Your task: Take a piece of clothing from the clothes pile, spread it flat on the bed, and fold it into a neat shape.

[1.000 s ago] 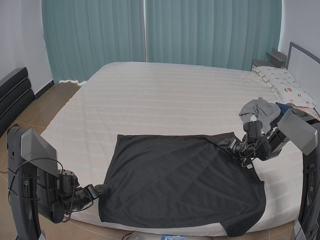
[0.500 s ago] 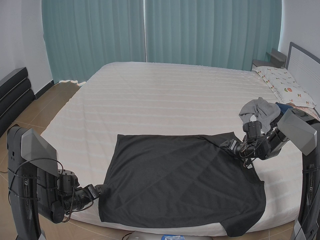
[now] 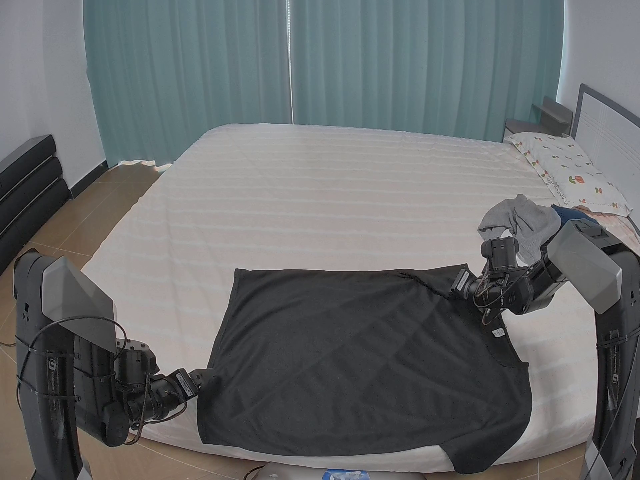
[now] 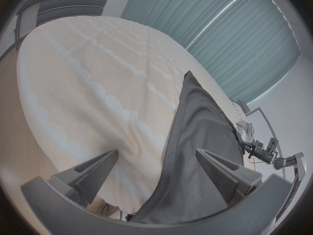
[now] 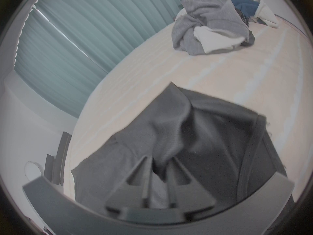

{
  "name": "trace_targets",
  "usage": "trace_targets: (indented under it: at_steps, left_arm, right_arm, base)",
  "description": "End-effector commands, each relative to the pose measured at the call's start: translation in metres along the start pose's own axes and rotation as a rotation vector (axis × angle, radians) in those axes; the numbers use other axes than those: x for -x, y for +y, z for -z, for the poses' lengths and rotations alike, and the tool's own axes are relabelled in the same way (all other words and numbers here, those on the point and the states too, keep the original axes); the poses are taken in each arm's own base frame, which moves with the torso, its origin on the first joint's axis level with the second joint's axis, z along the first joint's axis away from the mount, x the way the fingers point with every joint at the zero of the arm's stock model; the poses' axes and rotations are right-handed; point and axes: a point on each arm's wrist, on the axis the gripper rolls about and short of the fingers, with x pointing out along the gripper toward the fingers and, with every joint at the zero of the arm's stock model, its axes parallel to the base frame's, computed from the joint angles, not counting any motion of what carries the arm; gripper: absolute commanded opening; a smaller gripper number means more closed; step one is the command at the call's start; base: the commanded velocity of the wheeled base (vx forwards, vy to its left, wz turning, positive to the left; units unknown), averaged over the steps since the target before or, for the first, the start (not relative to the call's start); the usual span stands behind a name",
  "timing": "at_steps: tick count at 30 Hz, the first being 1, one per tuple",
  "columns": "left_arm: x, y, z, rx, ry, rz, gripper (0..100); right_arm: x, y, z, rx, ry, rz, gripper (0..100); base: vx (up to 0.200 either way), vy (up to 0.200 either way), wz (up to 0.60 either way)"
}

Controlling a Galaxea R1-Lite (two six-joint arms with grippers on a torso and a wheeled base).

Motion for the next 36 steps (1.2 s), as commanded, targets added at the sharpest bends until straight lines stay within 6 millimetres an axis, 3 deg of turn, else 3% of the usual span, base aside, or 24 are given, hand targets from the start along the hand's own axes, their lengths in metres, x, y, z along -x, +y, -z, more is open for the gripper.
trace_targets:
  at_steps: [1, 8, 13, 22, 27, 28, 33, 36]
  left_arm:
    - [0.000, -0.001, -0.001, -0.002, -0.012, 0.011, 100]
    - [0.000, -0.001, -0.001, -0.003, -0.012, 0.010, 100]
    - [0.000, -0.002, 0.000, -0.004, -0.009, 0.011, 100]
    - [0.000, -0.002, 0.000, -0.006, -0.009, 0.013, 100]
    - [0.000, -0.002, 0.000, -0.005, -0.007, 0.011, 100]
    - [0.000, -0.002, 0.000, -0.005, -0.007, 0.011, 100]
    - [0.000, -0.002, 0.000, -0.005, -0.008, 0.012, 100]
    - [0.000, -0.002, 0.000, -0.005, -0.008, 0.012, 100]
  right_arm:
    - [-0.002, 0.004, -0.016, -0.013, -0.048, -0.029, 0]
    - [-0.003, 0.030, -0.048, -0.072, -0.156, -0.128, 0]
    - [-0.023, 0.049, -0.065, -0.100, -0.274, -0.172, 0]
    - [-0.075, 0.048, -0.054, -0.112, -0.387, -0.138, 0]
    - [-0.080, 0.044, -0.050, -0.105, -0.385, -0.149, 0]
    - [-0.080, 0.044, -0.050, -0.105, -0.385, -0.149, 100]
    - [-0.081, 0.038, -0.052, -0.105, -0.376, -0.141, 100]
    - [-0.068, 0.038, -0.070, -0.106, -0.405, -0.146, 100]
  base:
    - [0.000, 0.000, 0.00]
    - [0.000, 0.000, 0.00]
    - [0.000, 0.000, 0.00]
    - [0.000, 0.000, 0.00]
    - [0.000, 0.000, 0.00]
    - [0.000, 0.000, 0.00]
    - [0.000, 0.000, 0.00]
    - [0.000, 0.000, 0.00]
